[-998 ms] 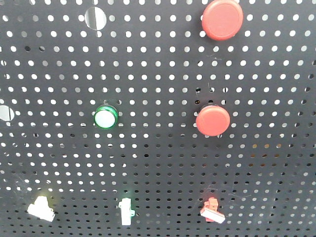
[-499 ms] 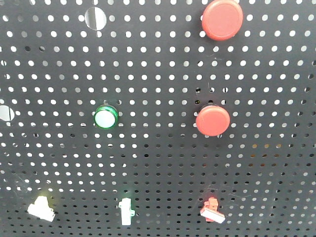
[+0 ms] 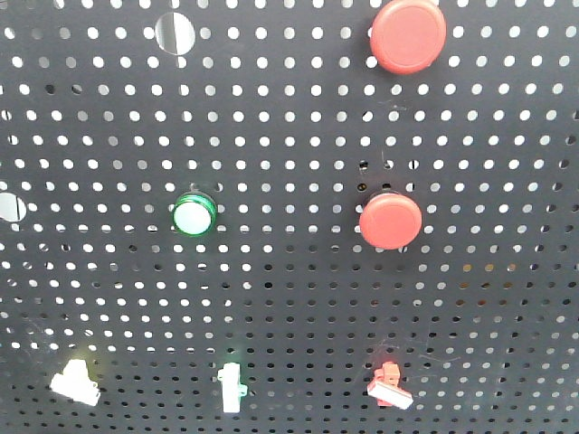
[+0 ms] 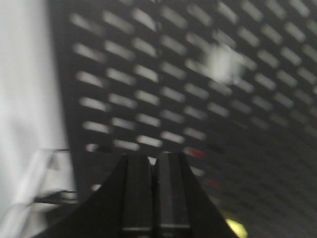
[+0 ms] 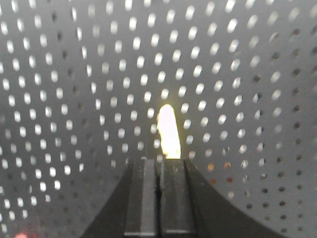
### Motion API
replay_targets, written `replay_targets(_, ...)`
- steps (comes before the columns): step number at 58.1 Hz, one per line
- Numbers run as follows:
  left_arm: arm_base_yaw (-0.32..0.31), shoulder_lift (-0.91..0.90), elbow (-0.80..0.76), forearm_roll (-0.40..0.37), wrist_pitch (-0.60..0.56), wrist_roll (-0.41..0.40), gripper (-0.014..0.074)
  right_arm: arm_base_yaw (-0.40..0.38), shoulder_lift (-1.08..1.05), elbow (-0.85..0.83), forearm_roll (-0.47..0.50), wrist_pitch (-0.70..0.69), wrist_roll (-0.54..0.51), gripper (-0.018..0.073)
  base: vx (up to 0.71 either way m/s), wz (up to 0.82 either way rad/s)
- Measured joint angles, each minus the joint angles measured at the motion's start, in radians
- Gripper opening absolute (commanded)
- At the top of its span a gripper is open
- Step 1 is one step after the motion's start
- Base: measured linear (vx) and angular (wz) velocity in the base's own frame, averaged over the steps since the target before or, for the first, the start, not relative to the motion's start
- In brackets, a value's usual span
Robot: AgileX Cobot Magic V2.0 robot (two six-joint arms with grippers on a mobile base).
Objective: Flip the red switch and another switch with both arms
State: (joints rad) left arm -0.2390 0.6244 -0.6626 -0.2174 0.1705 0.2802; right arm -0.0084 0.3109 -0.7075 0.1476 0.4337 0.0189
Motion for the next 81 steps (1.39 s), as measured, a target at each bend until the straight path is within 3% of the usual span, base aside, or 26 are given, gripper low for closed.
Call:
replay_targets(5, -0.067, 0.047, 0.000, -0.045, 0.002, 0.048, 0.0003, 0.000, 0.002, 0.000, 0.003, 0.004, -0.028, -0.0006, 0.00, 0.00)
replay_targets(12, -0.103, 0.094, 0.000, -0.064, 0.002, 0.086, 0.0003, 0.000, 0.002, 0.000, 0.003, 0.004, -0.060, -0.0006, 0.00, 0.00)
replay_targets(54, -0.106, 0.135, 0.099, -0.078, -0.059, 0.092, 0.0003, 0.000, 0.002, 0.000, 0.004, 0.005, -0.077, -0.0006, 0.00, 0.00)
replay_targets(81, -0.107, 0.206, 0.050, -0.079, 0.001, 0.092, 0.0003, 0.000, 0.002, 0.000, 0.005, 0.010, -0.078, -0.0006, 0.00, 0.00)
